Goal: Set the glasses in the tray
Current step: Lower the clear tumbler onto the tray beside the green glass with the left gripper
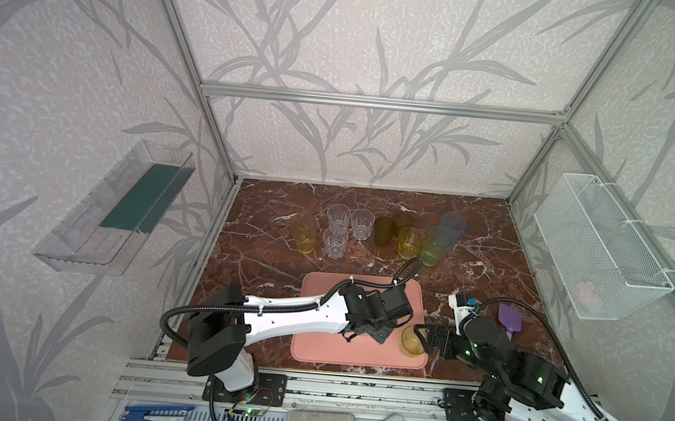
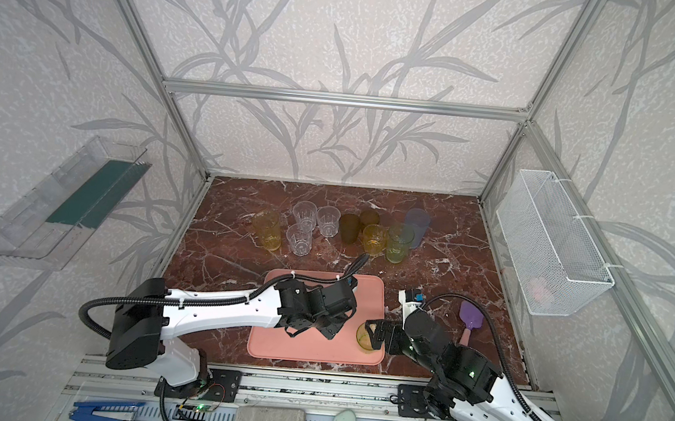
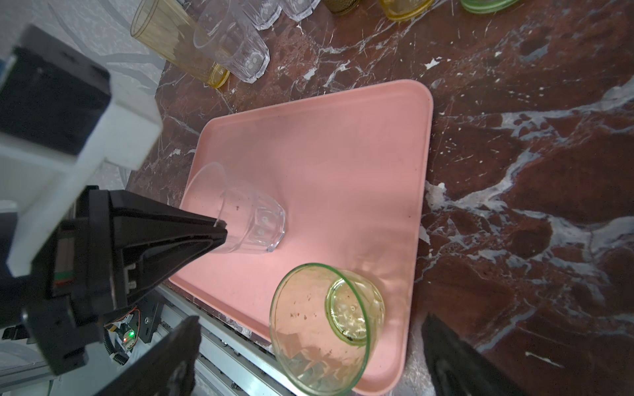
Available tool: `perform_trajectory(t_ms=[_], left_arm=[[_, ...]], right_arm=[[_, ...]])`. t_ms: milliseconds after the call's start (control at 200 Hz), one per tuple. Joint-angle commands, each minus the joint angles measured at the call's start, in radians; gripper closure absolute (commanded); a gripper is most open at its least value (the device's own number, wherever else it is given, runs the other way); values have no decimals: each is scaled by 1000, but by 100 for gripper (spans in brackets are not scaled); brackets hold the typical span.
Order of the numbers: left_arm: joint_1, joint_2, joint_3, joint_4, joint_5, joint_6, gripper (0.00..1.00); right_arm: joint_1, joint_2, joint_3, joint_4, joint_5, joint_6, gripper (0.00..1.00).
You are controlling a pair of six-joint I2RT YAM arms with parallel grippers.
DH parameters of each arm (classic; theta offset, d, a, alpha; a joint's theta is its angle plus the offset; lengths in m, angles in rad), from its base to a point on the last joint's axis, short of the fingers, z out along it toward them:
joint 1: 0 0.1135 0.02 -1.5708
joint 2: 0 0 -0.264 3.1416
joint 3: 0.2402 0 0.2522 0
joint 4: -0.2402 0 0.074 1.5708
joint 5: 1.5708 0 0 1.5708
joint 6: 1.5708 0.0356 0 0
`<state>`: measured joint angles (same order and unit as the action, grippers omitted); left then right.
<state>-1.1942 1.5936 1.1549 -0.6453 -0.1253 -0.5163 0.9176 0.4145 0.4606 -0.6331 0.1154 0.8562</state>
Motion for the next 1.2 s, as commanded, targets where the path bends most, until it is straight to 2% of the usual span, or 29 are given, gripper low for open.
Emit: perform_trajectory(t_ms=[0, 230, 1200], left_arm=[[-19, -41, -23, 58, 15, -37, 100], [-44, -35, -46, 114, 56, -60, 100], [-106, -20, -63, 159, 96, -109, 100]], right_arm=[[-5, -18, -8, -2, -6, 9, 1], [-7, -26, -7, -18, -3, 10, 1], [-11, -66, -23, -44, 11, 23, 1]])
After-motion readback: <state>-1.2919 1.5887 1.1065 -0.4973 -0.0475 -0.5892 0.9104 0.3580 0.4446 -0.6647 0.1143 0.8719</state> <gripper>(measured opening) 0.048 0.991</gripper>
